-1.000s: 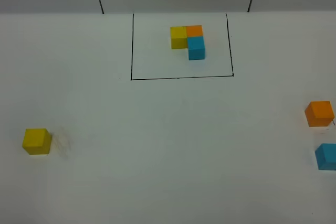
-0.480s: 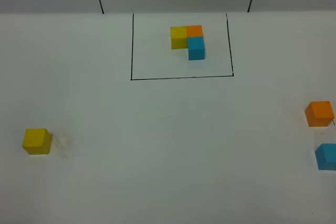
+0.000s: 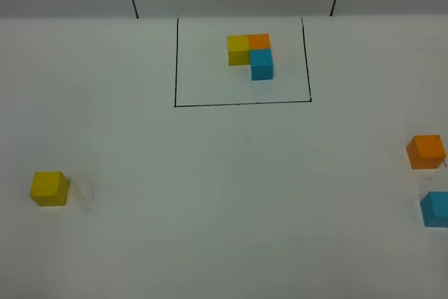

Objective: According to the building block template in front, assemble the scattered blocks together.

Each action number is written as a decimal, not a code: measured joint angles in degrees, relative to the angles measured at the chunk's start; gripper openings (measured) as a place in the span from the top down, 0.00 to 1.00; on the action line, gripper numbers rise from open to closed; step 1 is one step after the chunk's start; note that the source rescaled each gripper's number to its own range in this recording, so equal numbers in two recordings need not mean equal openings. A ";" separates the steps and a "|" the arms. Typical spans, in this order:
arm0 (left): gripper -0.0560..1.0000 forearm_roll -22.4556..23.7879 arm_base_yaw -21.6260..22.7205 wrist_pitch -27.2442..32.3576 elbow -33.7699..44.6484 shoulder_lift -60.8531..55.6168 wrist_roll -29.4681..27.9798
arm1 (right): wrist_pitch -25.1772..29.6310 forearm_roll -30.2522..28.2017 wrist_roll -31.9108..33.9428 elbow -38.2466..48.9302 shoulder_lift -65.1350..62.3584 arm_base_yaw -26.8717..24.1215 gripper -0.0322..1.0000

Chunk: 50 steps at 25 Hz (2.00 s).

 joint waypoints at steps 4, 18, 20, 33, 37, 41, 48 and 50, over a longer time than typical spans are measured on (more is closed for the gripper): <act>0.95 -1.07 0.00 0.00 0.00 0.00 0.00 | 0.00 0.00 0.00 0.00 0.00 0.00 0.97; 0.33 -1.23 0.00 0.00 0.11 0.00 1.72 | 0.00 0.00 0.00 0.00 0.00 0.00 0.97; 0.18 -1.06 0.00 0.00 0.31 0.00 1.46 | 0.00 0.00 0.00 0.00 0.00 0.00 0.97; 0.09 9.10 0.00 0.00 0.31 -0.01 -2.48 | 0.00 0.00 0.00 0.00 0.00 0.00 0.97; 0.14 10.66 0.00 0.00 0.31 -0.01 -2.62 | 0.00 0.00 0.00 0.00 0.00 0.00 0.97; 0.15 13.75 0.00 0.00 -1.57 3.10 -2.62 | 0.00 0.00 0.00 0.00 0.00 0.00 0.97; 0.15 18.83 0.00 -0.97 -10.89 20.34 -3.54 | 0.00 0.00 0.00 0.00 0.00 0.00 0.97; 0.16 19.69 0.00 -2.38 -13.01 26.12 -4.87 | 0.00 0.00 0.00 0.00 0.00 0.00 0.97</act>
